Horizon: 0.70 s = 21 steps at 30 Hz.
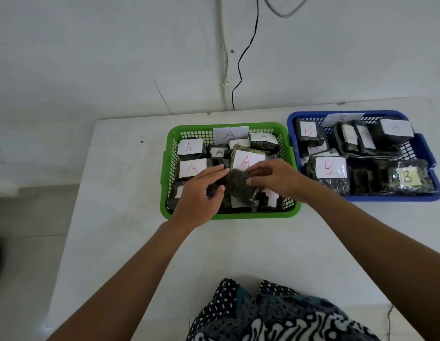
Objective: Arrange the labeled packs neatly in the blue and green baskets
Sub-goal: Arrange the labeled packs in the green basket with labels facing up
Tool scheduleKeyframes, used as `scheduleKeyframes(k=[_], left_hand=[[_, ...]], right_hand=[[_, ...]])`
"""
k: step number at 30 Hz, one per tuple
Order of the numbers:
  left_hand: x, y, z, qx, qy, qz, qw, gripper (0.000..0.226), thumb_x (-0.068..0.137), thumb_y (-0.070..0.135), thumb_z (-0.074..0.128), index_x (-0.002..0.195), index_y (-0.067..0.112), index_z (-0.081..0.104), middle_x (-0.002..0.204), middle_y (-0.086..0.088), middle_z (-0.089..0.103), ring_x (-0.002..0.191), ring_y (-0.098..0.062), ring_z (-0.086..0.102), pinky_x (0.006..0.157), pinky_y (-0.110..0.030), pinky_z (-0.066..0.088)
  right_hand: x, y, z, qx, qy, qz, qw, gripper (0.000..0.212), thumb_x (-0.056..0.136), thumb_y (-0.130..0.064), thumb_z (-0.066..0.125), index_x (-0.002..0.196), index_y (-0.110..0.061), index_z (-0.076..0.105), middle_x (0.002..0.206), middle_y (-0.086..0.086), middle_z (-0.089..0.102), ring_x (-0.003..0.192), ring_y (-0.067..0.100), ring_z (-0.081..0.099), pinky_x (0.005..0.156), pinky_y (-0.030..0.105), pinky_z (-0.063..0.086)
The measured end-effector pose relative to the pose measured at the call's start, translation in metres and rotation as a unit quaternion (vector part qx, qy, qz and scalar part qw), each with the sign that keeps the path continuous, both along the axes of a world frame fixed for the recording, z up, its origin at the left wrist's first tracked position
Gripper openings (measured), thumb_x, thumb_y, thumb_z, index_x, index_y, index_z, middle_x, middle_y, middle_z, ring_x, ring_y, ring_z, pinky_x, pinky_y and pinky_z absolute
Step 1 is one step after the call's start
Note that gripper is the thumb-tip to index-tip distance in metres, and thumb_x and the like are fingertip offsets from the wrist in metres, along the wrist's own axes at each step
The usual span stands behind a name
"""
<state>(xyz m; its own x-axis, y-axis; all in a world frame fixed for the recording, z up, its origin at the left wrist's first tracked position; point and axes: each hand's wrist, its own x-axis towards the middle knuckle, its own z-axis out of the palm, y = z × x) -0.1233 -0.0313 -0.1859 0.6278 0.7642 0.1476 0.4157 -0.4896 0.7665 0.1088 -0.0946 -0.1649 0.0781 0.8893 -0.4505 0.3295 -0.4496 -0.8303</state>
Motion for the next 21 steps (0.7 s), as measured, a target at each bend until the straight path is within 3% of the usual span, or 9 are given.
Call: scheduleKeyframes(k=[2,4,7,12,14,16,18,21], left_hand=[[0.002,0.001,0.005,-0.025,-0.009,-0.021,0.999,0.055,0.086,0.009,0.068,0.139,0.020,0.058,0.140,0.005,0.057,0.133,-0.002,0.047,0.111,-0.021,0.039],[0.007,0.001,0.011,-0.079,-0.034,-0.041,0.995,0.061,0.082,0.009,0.073,0.140,0.018,0.055,0.140,0.003,0.058,0.132,-0.004,0.050,0.109,-0.023,0.042],[0.016,0.003,0.019,-0.153,-0.063,-0.043,0.985,0.062,0.081,0.012,0.080,0.138,0.017,0.057,0.132,0.001,0.063,0.123,-0.004,0.058,0.104,-0.020,0.045],[0.024,0.007,0.023,-0.211,-0.057,-0.006,0.976,0.041,0.080,0.041,0.079,0.118,0.030,0.069,0.101,0.010,0.075,0.090,-0.003,0.071,0.078,-0.020,0.058],[0.023,0.008,0.021,-0.229,-0.037,0.018,0.973,0.032,0.082,0.054,0.071,0.108,0.035,0.071,0.088,0.008,0.076,0.078,-0.009,0.072,0.067,-0.024,0.059],[0.021,0.010,0.019,-0.289,-0.040,0.044,0.956,0.025,0.087,0.053,0.066,0.102,0.034,0.073,0.088,0.004,0.077,0.081,-0.015,0.074,0.067,-0.030,0.061],[0.019,0.011,0.018,-0.346,-0.048,0.067,0.935,0.021,0.091,0.048,0.064,0.098,0.032,0.074,0.087,0.006,0.077,0.082,-0.014,0.075,0.064,-0.025,0.060],[0.017,0.014,0.020,-0.385,-0.044,0.074,0.919,0.025,0.093,0.045,0.063,0.103,0.026,0.075,0.087,0.004,0.078,0.082,-0.015,0.075,0.064,-0.024,0.059]], right_hand=[[0.005,0.001,0.003,-0.014,0.077,-0.065,0.995,0.010,0.092,-0.019,0.070,0.101,-0.017,0.073,0.100,0.008,0.075,0.090,0.018,0.071,0.071,0.026,0.060],[0.006,0.004,0.004,-0.052,0.157,-0.118,0.979,0.018,0.096,-0.023,0.063,0.101,-0.008,0.070,0.096,0.012,0.071,0.084,0.022,0.069,0.073,0.035,0.061],[0.004,0.006,0.008,-0.117,0.230,-0.131,0.957,0.023,0.099,-0.028,0.051,0.101,-0.010,0.065,0.090,0.012,0.069,0.074,0.018,0.068,0.059,0.030,0.055],[0.004,0.004,0.007,-0.156,0.247,-0.107,0.950,0.036,0.106,-0.032,0.036,0.117,-0.011,0.063,0.101,0.014,0.074,0.084,0.024,0.073,0.066,0.034,0.059],[0.003,0.005,0.009,-0.134,0.223,-0.136,0.956,0.037,0.107,-0.036,0.036,0.115,-0.013,0.064,0.090,0.006,0.075,0.084,0.021,0.071,0.069,0.034,0.057],[0.006,0.008,0.010,-0.093,0.245,-0.172,0.950,0.038,0.106,-0.037,0.037,0.115,-0.010,0.063,0.090,0.004,0.076,0.085,0.020,0.071,0.068,0.031,0.056],[0.008,0.009,0.012,-0.067,0.301,-0.169,0.936,0.043,0.105,-0.041,0.040,0.122,-0.010,0.064,0.108,0.010,0.075,0.097,0.025,0.072,0.073,0.034,0.057],[0.003,0.009,0.012,-0.042,0.246,-0.110,0.962,0.034,0.098,-0.040,0.059,0.122,-0.017,0.065,0.111,0.007,0.075,0.101,0.024,0.072,0.078,0.033,0.058]])
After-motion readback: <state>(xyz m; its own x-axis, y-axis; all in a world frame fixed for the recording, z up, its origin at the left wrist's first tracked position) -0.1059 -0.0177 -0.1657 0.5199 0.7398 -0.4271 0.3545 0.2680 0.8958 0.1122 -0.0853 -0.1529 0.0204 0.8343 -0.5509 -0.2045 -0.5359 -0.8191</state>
